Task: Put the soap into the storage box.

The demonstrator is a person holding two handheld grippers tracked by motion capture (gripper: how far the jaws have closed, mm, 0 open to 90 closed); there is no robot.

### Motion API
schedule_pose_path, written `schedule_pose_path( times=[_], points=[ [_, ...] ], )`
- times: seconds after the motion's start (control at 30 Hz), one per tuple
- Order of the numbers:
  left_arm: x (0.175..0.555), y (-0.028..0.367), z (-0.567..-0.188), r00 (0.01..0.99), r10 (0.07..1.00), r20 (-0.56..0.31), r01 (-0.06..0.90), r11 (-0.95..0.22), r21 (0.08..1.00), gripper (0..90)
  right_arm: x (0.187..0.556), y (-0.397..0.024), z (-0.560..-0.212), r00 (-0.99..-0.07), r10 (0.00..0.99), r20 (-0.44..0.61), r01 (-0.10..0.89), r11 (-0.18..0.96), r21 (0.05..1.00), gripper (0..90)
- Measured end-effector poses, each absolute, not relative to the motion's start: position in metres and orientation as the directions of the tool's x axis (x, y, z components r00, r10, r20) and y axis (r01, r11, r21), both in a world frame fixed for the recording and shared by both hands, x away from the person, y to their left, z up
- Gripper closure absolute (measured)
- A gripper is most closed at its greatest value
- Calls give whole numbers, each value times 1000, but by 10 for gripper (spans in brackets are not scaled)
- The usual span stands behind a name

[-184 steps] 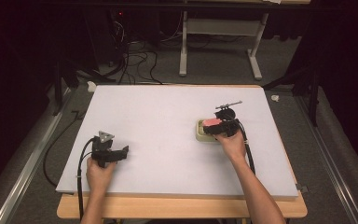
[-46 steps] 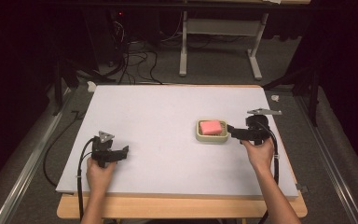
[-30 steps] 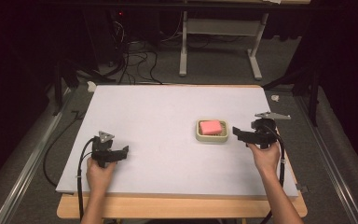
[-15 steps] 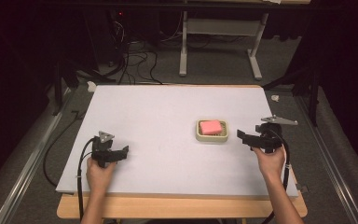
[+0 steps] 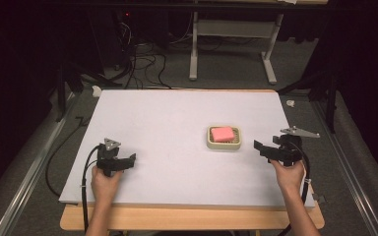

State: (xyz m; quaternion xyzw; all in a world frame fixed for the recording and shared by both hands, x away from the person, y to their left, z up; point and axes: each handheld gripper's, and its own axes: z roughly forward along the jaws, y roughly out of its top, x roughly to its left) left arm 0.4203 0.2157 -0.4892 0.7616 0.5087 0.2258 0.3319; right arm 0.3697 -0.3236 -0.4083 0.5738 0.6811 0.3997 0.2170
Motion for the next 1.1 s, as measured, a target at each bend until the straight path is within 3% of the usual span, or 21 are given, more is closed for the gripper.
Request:
schedule_pose_path(
  times=[1.1],
  points=[
    [420,216,-489,382,924,8,624,-264,735,162,351,-335,-446,-234,952,198,639,-3,769,192]
  ],
)
